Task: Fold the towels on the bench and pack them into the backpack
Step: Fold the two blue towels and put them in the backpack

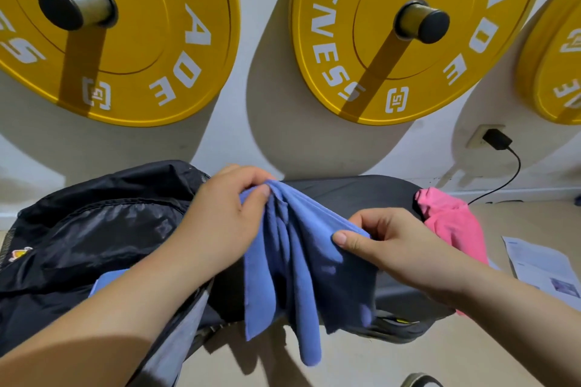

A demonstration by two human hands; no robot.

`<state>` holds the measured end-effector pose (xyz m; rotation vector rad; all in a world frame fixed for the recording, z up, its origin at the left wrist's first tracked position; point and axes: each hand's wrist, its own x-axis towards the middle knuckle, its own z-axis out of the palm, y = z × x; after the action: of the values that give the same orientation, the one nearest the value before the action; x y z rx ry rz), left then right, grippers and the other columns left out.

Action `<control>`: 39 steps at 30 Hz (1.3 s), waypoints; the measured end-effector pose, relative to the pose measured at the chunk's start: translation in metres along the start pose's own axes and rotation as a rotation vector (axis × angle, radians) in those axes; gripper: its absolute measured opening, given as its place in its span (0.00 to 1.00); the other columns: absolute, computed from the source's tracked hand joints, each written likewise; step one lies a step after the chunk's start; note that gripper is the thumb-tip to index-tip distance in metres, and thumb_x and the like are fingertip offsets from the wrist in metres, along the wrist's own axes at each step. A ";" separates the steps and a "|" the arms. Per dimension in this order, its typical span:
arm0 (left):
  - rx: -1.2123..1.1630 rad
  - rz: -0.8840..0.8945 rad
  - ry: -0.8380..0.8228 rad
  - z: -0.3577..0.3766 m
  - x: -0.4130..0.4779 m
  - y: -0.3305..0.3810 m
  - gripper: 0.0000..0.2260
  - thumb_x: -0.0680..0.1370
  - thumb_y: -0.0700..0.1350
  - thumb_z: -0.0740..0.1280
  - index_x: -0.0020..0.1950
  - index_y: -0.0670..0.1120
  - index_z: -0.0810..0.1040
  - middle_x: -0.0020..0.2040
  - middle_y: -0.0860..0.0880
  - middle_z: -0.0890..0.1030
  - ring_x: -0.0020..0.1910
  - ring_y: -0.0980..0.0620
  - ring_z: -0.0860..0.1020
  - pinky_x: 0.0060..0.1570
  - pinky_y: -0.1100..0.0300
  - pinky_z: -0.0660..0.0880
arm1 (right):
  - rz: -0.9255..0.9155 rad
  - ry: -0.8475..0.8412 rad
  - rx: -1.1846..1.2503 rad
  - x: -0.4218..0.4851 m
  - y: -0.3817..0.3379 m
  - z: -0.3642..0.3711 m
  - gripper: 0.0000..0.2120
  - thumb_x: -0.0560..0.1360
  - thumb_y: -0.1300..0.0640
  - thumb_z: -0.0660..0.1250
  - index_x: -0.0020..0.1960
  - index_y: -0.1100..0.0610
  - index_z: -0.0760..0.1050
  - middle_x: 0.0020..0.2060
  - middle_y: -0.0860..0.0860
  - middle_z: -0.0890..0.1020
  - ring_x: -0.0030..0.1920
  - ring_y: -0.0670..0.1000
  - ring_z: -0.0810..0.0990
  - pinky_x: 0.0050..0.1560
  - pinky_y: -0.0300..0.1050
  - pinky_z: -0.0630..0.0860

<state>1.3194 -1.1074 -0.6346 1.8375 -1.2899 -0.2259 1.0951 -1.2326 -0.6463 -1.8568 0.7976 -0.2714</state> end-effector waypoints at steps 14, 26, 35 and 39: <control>-0.121 -0.496 -0.235 0.006 -0.018 -0.010 0.05 0.72 0.38 0.76 0.36 0.43 0.85 0.31 0.46 0.85 0.30 0.54 0.81 0.34 0.66 0.74 | -0.033 0.307 0.234 0.004 -0.008 -0.001 0.13 0.77 0.57 0.73 0.48 0.68 0.77 0.35 0.61 0.82 0.37 0.52 0.79 0.39 0.51 0.80; -0.600 -0.596 -0.174 0.029 -0.027 0.027 0.08 0.74 0.38 0.76 0.50 0.49 0.84 0.42 0.48 0.87 0.40 0.53 0.84 0.42 0.60 0.79 | -0.008 0.095 0.310 -0.004 -0.013 0.037 0.13 0.79 0.55 0.71 0.46 0.65 0.78 0.42 0.67 0.84 0.37 0.55 0.81 0.38 0.51 0.82; -0.968 -0.761 -0.200 0.028 -0.025 0.030 0.11 0.73 0.30 0.73 0.55 0.35 0.83 0.49 0.37 0.87 0.48 0.43 0.87 0.47 0.57 0.84 | 0.028 0.142 0.356 -0.001 -0.021 0.039 0.07 0.79 0.58 0.71 0.46 0.60 0.85 0.39 0.57 0.87 0.37 0.50 0.82 0.45 0.48 0.82; -0.738 -0.674 -0.184 0.032 -0.030 0.030 0.05 0.74 0.36 0.75 0.49 0.43 0.86 0.48 0.41 0.88 0.48 0.48 0.87 0.52 0.55 0.83 | 0.036 0.189 0.400 -0.003 -0.026 0.039 0.06 0.75 0.58 0.76 0.42 0.60 0.84 0.38 0.59 0.87 0.38 0.53 0.84 0.49 0.57 0.85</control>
<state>1.2673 -1.1025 -0.6418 1.5333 -0.5178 -1.0949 1.1234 -1.1962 -0.6392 -1.4543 0.8351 -0.5487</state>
